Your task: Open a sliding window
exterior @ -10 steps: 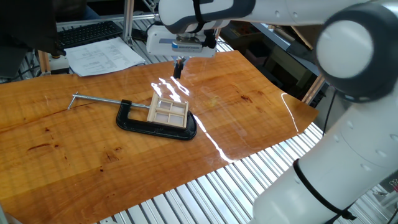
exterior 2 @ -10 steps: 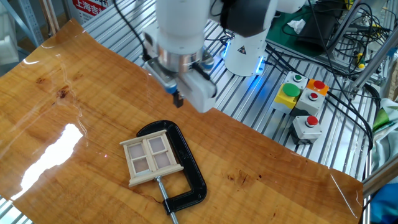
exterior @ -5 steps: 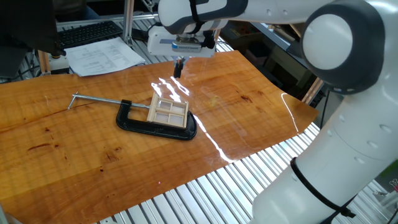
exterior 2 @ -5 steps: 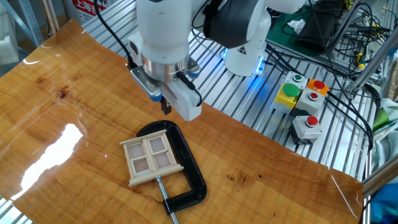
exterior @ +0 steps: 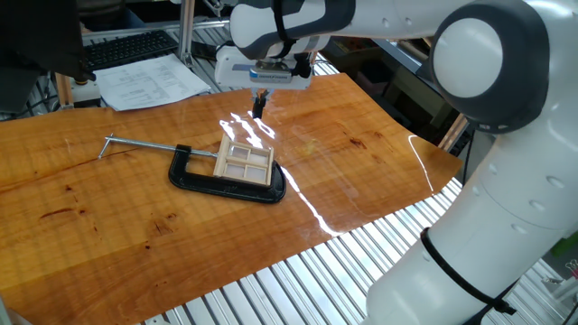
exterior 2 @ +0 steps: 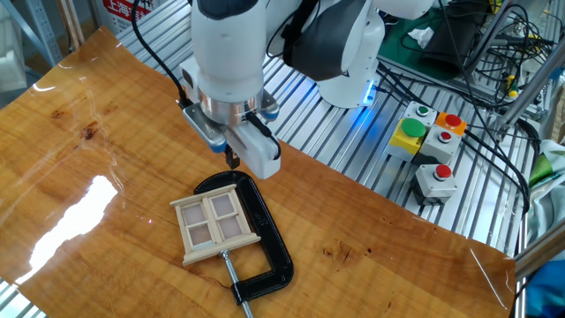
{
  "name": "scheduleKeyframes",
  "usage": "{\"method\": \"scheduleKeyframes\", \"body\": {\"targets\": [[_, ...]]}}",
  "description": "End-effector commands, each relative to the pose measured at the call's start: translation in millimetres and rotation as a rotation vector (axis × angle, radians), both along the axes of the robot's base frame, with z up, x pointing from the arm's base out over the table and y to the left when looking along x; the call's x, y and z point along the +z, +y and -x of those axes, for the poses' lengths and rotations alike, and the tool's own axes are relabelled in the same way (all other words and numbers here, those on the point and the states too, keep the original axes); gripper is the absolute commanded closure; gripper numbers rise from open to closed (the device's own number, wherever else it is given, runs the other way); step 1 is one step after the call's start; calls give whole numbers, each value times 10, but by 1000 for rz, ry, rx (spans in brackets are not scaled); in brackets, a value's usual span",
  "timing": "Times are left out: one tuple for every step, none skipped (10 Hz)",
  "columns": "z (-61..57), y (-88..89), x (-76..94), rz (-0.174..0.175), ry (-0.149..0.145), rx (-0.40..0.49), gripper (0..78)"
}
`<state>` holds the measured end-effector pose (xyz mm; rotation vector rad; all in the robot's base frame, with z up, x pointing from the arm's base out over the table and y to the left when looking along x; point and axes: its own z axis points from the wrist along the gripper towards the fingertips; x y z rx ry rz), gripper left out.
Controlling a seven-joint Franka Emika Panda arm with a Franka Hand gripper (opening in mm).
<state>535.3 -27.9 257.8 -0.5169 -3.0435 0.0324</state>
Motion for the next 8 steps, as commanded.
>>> {"method": "scheduleKeyframes", "body": {"targets": [[-12,-30,-110,11,-19,-12,776],[-12,-30,-110,11,-22,-9,776],[-12,-30,-110,12,-30,-7,776],[-12,-30,-110,13,-47,-2,776],[-12,-30,-110,13,-66,-4,776],[-12,-30,-110,6,-70,2,776],[-12,-30,-110,0,-64,-3,776],[-12,-30,-110,0,-61,-7,776]]}}
